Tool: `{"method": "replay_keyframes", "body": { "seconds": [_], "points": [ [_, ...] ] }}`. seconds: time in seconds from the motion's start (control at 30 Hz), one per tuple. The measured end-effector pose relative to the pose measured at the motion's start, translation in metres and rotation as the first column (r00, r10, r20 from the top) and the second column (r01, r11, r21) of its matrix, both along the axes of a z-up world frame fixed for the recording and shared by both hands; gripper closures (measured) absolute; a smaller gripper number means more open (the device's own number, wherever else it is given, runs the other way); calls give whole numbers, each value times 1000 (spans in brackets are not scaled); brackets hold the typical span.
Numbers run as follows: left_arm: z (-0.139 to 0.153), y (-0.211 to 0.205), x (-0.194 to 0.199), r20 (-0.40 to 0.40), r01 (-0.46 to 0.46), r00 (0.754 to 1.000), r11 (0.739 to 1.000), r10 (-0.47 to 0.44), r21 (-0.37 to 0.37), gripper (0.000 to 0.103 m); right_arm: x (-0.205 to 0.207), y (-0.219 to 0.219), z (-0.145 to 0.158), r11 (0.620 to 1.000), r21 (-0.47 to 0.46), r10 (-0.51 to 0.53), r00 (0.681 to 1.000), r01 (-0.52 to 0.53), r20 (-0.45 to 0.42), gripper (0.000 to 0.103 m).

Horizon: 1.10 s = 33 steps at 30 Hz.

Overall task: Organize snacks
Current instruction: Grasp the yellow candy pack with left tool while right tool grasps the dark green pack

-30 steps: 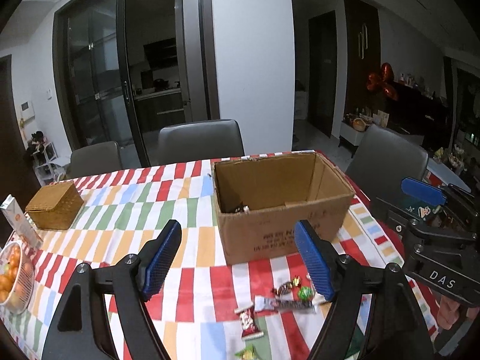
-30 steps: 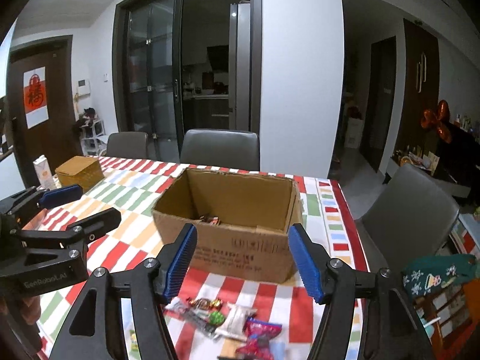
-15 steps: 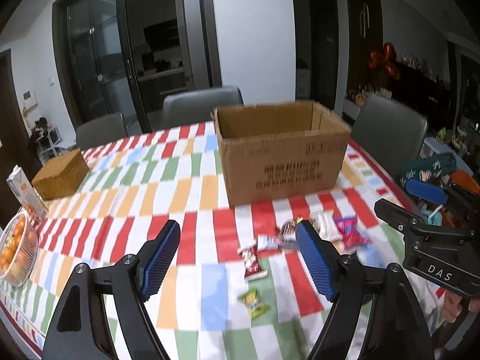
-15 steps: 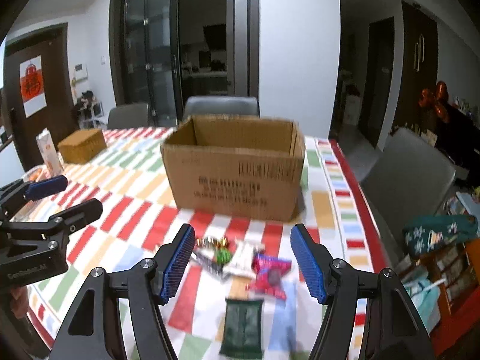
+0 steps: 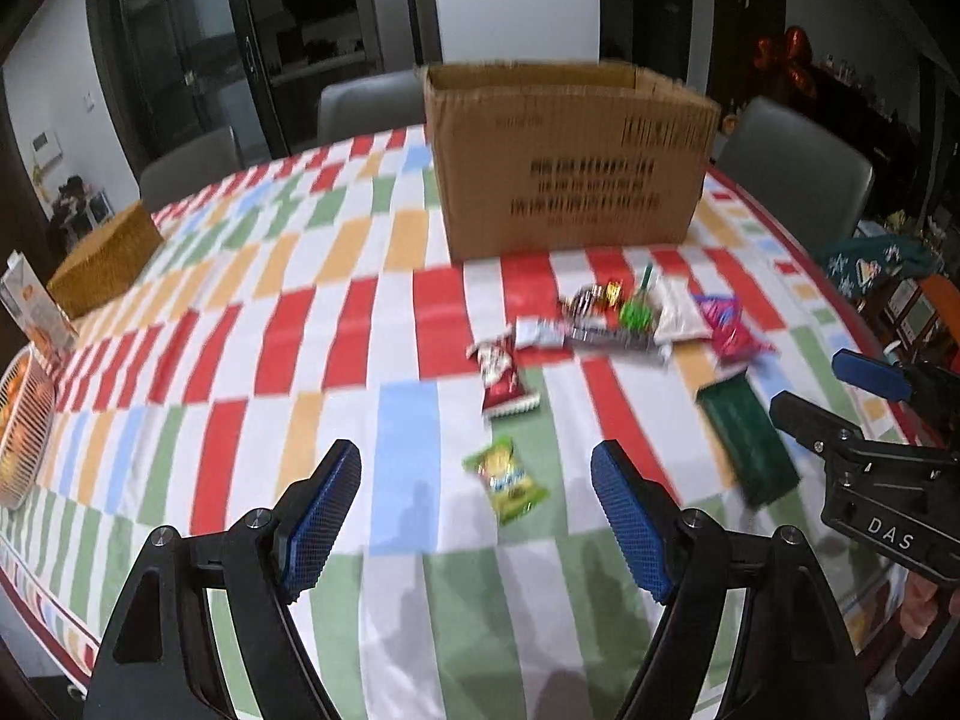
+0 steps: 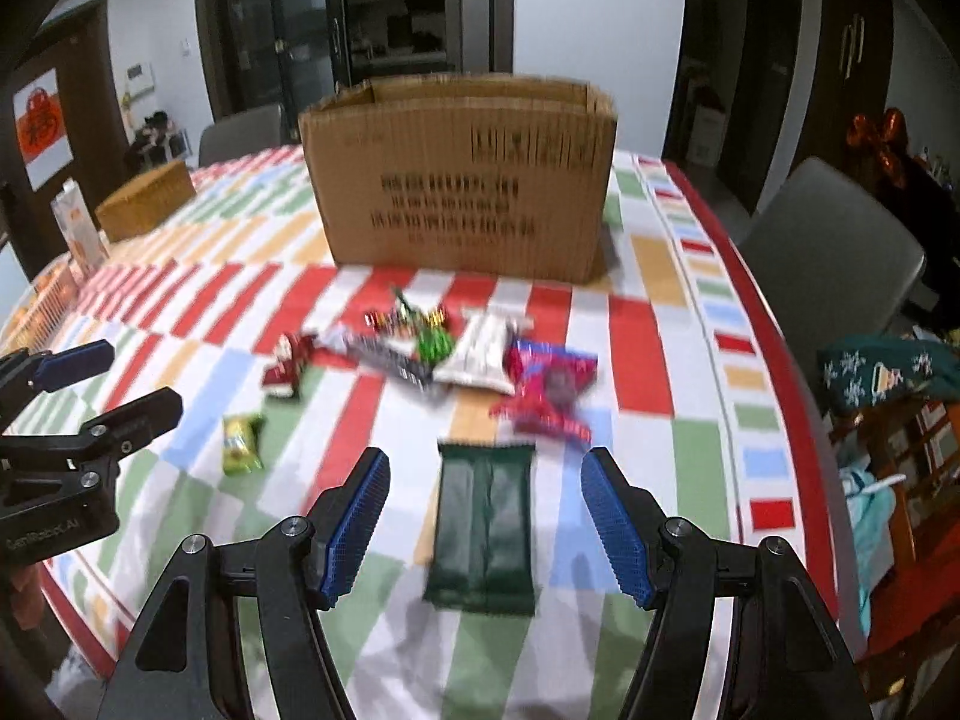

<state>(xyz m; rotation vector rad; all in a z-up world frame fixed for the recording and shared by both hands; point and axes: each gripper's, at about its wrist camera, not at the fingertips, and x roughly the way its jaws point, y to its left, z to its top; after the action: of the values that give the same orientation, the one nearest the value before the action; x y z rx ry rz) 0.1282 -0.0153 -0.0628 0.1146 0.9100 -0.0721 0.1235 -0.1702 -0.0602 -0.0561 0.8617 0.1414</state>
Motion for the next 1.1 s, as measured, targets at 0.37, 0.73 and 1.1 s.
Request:
{"method": "replay_keyframes", "body": {
  "seconds": [0.37, 0.73, 1.1],
  "points": [
    [-42, 2, 11, -78, -8, 997, 1000, 6, -18, 27, 6, -1, -42, 999, -20, -30, 994, 28, -103, 36],
    [-61, 0, 38, -122, -12, 993, 999, 6, -48, 52, 24, 0, -61, 1000, -1, -24, 988, 24, -150, 37],
    [-60, -4, 40, -125, 18, 992, 996, -29, -89, 74, 28, 4, -57, 1000, 13, -5, 991, 7, -134, 58]
  ]
}}
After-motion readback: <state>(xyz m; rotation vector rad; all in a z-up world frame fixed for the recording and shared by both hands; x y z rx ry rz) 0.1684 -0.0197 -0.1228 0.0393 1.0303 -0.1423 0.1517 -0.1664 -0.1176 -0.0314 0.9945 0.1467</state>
